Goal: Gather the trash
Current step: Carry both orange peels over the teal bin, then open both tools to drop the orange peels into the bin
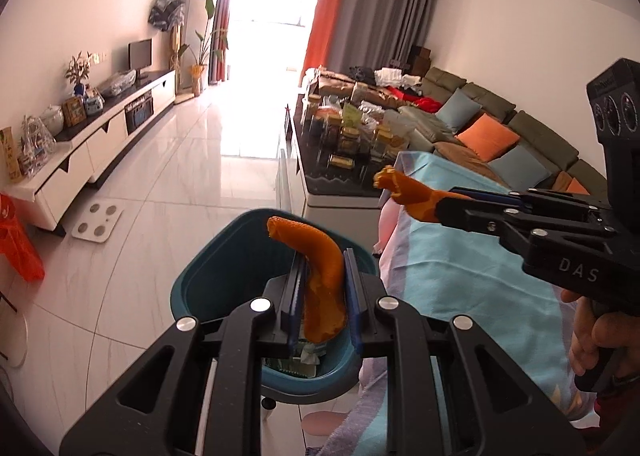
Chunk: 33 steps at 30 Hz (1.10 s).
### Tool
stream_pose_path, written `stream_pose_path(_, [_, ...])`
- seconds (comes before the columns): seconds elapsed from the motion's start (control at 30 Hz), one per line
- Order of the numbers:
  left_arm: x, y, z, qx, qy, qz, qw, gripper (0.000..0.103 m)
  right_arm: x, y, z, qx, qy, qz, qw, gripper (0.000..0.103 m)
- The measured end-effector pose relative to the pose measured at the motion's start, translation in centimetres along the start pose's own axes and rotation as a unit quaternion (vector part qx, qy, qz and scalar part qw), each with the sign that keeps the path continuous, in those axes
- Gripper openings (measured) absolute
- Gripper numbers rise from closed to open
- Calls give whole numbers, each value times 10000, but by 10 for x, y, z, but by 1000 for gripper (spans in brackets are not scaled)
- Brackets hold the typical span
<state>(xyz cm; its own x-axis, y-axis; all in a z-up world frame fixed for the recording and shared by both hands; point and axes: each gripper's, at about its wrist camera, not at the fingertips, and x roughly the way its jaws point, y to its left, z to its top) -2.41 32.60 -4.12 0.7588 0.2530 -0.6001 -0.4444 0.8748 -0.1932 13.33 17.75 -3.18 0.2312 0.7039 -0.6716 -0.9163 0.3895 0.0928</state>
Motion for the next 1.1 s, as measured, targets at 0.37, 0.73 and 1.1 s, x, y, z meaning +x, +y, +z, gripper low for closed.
stream_pose_path(0.37, [77, 16, -15, -182, 632, -8, 9978, 19, 63, 0, 0, 69, 717, 146, 9973, 12])
stream_pose_path(0.73, [143, 21, -22, -236, 1059, 37, 9941, 20, 108, 8, -1, 46, 1309, 170, 9912, 13])
stream_pose_path(1.1, [150, 30, -17, -392, 892, 174, 9951, 46, 101, 3, 2, 287, 1144, 168, 9929, 29])
